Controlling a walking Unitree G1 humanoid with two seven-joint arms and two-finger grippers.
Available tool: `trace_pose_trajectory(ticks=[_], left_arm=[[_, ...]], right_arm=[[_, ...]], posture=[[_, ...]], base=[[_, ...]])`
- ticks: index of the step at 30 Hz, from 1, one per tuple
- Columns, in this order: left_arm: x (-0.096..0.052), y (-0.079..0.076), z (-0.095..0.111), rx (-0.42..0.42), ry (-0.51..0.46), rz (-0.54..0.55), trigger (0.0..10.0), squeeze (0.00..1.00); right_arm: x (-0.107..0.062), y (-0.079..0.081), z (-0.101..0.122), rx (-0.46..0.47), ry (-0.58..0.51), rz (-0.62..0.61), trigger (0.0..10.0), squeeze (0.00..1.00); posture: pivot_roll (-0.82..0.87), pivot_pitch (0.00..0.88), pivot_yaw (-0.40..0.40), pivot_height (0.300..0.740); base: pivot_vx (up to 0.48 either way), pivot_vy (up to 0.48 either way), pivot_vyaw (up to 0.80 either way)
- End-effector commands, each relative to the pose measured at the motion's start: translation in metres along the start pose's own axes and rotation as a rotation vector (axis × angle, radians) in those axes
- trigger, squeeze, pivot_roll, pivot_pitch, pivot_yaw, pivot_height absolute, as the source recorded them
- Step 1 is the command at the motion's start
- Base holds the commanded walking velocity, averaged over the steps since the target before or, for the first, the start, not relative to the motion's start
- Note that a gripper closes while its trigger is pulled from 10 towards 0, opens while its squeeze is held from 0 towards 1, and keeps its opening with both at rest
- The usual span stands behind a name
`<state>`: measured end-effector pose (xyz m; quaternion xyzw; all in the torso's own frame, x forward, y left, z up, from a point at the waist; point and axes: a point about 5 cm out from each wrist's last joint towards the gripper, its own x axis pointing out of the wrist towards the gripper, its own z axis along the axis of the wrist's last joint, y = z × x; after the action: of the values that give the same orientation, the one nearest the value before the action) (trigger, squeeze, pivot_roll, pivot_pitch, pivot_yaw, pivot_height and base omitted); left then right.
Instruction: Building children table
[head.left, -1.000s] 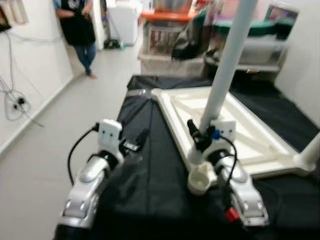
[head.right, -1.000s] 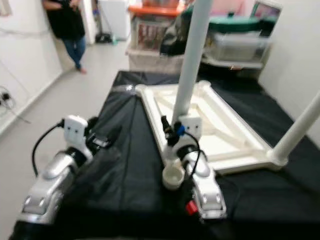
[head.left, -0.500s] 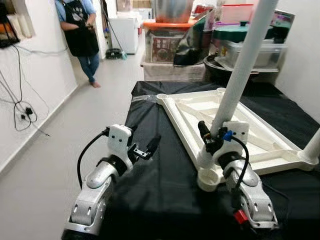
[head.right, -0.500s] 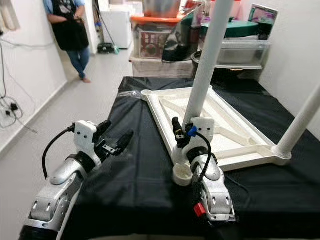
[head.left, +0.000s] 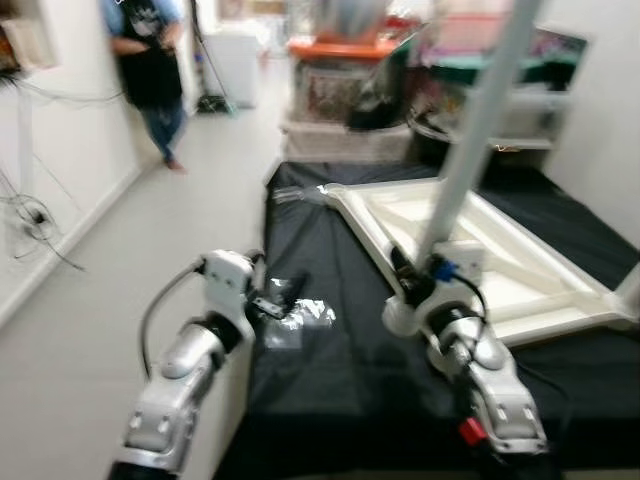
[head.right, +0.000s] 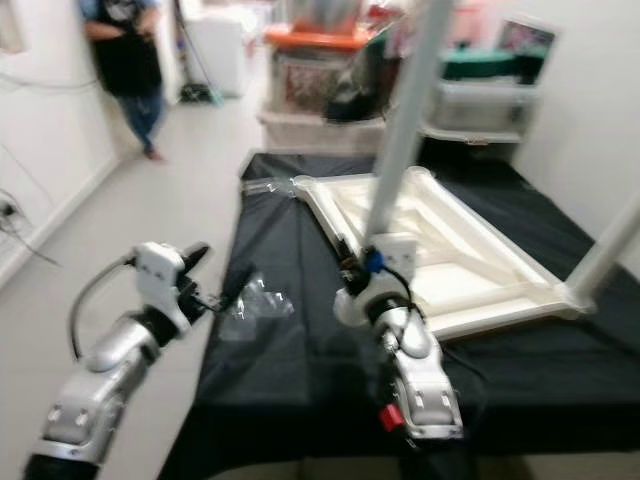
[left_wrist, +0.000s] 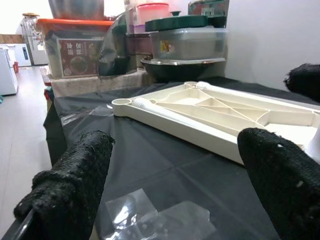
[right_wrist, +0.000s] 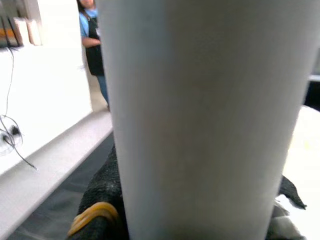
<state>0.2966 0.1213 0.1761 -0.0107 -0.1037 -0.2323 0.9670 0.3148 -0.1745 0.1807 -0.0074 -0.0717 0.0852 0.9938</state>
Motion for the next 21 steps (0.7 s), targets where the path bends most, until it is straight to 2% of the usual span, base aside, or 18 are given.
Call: trace_pose_trajectory(ticks=[1, 9, 14, 21], left_arm=[[0.000, -0.001, -0.001, 0.007, 0.002, -0.007, 10.0, 0.00], [-0.001, -0.003, -0.003, 0.010, 0.008, -0.010, 10.0, 0.00], [-0.001, -0.004, -0.003, 0.012, 0.009, -0.014, 10.0, 0.00], [0.000, -0.006, -0.003, 0.023, 0.004, -0.020, 10.0, 0.00]], right_arm=[[0.000, -0.014, 0.005, -0.034, -0.020, -0.010, 10.0, 0.00], [-0.001, -0.035, 0.009, -0.096, -0.006, 0.030, 10.0, 0.00], [-0.002, -0.034, 0.005, -0.082, 0.004, 0.030, 10.0, 0.00], [-0.001, -0.023, 0.002, -0.051, -0.005, 0.033, 10.0, 0.00]], posture=[[0.04, 0.000, -0.053, 0.740], [0.04, 0.000, -0.058, 0.740], [0.04, 0.000, -0.059, 0.740], [0.04, 0.000, -0.059, 0.740]], base=[[0.000, 0.000, 0.00], [0.000, 0.000, 0.00], [0.000, 0.000, 0.00], [0.000, 0.000, 0.00]])
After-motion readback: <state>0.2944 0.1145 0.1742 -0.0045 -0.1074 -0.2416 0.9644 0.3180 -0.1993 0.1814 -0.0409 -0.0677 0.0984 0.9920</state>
